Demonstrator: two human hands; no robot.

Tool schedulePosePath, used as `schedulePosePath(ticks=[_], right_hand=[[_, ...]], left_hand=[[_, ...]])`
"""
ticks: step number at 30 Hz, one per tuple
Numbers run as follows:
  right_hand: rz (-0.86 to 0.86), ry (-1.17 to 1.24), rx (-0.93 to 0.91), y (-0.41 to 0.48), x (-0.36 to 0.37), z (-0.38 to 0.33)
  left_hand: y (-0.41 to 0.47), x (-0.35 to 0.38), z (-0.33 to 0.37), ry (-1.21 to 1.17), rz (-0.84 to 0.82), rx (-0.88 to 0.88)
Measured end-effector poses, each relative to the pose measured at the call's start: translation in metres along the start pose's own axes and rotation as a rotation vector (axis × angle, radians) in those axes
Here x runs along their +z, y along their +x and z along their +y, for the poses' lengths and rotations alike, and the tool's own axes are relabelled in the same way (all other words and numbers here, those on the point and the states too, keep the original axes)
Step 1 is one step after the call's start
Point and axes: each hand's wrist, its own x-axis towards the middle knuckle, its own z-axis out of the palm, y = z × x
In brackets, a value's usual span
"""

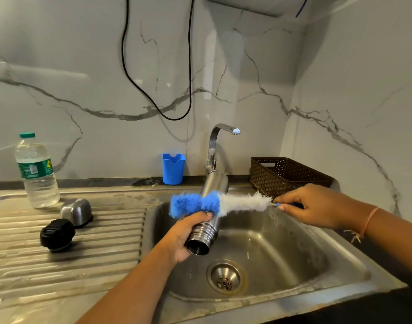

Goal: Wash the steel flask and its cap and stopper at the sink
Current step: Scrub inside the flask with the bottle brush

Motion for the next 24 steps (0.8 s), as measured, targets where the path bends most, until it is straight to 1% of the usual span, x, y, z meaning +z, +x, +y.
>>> schedulePosePath(ticks=[4, 6, 8, 10, 12, 14, 16, 18, 20, 23, 24], right_hand=[[0.149, -0.142, 0.174, 0.005, -0.01, 0.008], [0.183, -0.187, 0.197, 0.006, -0.011, 0.008], [0.124, -0.189, 0.13, 0.004, -0.007, 0.001], [0.038, -0.124, 0.02, 0.0, -0.001, -0.008], [0.036, -0.132, -0.019, -0.001, 0.002, -0.011], [0.092, -0.235, 0.059, 0.003, -0.001, -0.005], [0.142, -0.26, 0.173, 0.007, -0.004, 0.001], [0.17, -0.265, 0.225, 0.01, -0.009, 0.004], [0.145, -0.244, 0.175, 0.009, -0.011, 0.002], [0.03, -0.131, 0.006, -0.002, -0.006, -0.011], [0.005, -0.117, -0.025, -0.005, -0.006, -0.016]], left_hand=[[0.005, -0.001, 0.0, 0.079, 0.013, 0.06], [0.004, -0.001, 0.0, 0.08, -0.004, 0.033], [0.002, 0.0, -0.002, 0.051, -0.013, 0.004], [0.0, 0.002, -0.003, 0.04, 0.001, -0.007], [0.001, 0.0, -0.002, 0.052, 0.024, 0.01], [0.003, -0.001, -0.001, 0.039, 0.02, 0.02], [0.004, 0.0, 0.001, 0.004, 0.007, -0.005], [0.002, 0.001, 0.001, -0.01, -0.009, -0.041], [0.002, 0.001, 0.001, -0.002, -0.026, -0.07], [0.003, -0.001, 0.001, 0.048, -0.013, -0.073], [0.002, -0.001, 0.001, 0.069, 0.001, -0.069]])
